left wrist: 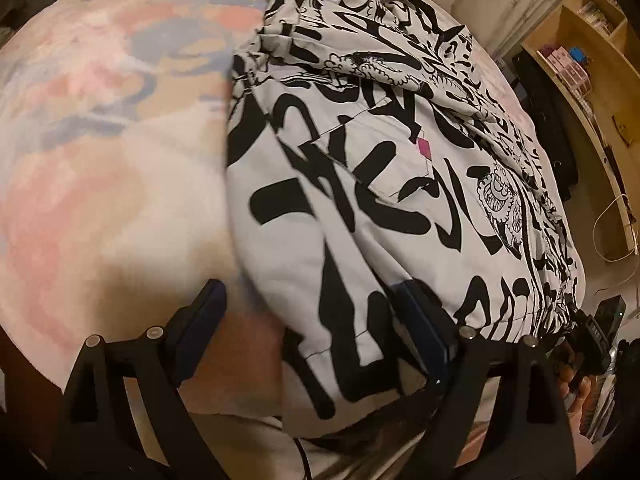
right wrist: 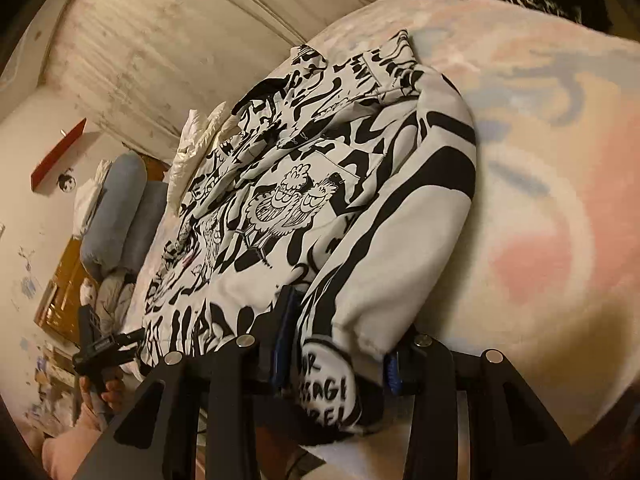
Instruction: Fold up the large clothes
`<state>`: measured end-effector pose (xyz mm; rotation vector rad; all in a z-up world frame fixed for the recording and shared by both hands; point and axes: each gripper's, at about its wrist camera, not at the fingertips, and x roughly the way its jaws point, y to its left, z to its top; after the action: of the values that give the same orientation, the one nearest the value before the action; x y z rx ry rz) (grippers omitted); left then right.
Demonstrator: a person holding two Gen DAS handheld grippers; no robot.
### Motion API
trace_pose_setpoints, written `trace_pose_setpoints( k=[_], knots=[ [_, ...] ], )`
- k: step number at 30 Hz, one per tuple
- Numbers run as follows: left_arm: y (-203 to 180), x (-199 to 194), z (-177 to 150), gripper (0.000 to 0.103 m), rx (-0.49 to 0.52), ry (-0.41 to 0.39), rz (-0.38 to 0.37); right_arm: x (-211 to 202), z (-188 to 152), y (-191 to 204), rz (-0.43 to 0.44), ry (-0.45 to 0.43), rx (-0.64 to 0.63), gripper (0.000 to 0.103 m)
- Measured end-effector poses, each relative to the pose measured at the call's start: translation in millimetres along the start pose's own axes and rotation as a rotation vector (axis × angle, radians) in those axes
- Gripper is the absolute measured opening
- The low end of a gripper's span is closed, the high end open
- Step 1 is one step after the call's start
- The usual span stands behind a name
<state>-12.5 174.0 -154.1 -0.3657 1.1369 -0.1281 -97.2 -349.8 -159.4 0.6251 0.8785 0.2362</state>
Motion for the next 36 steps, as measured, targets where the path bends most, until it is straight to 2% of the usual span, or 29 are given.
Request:
trace_pose_setpoints(
  k=[1,4,7,9,12,17,23,30,36],
  knots=[
    [-3,1,0,0.081,0.009,-0.002,0.0,3,2,-1,0.004,0.001,0.009,0.038],
    [-11,3,2,0.068,0.034,0.01,-0.007,10,4,1,-0.003,0.004,0.004,0.038],
    [-15,5,2,0.047,0.035,0.041,-0.028,11,3,3,-0.015,0.0,-0.006,0.033],
    [-17,6,4,0.022,0.02,0.053,-0.036,11,4,6,-0.019,-0.008,-0.012,0.028],
    [-22,4,6,0.006,-0.014,0.028,-0.046,8,6,14,-0.043,-0.021,-0.037,0.021],
    [-27,-25,5,0.004,-0.057,-0.09,-0.048,-7,17,39,-0.083,-0.052,-0.108,0.018],
    [-17,-68,-4,0.004,-0.085,-0.178,-0.056,-32,21,67,-0.055,-0.083,-0.167,0.017],
    [-15,-104,-15,0.004,-0.062,-0.194,-0.071,-54,18,95,-0.039,-0.079,-0.213,0.017],
    [-8,-139,-21,0.004,-0.093,-0.187,-0.104,-83,18,108,-0.025,-0.054,-0.208,0.016]
  ],
)
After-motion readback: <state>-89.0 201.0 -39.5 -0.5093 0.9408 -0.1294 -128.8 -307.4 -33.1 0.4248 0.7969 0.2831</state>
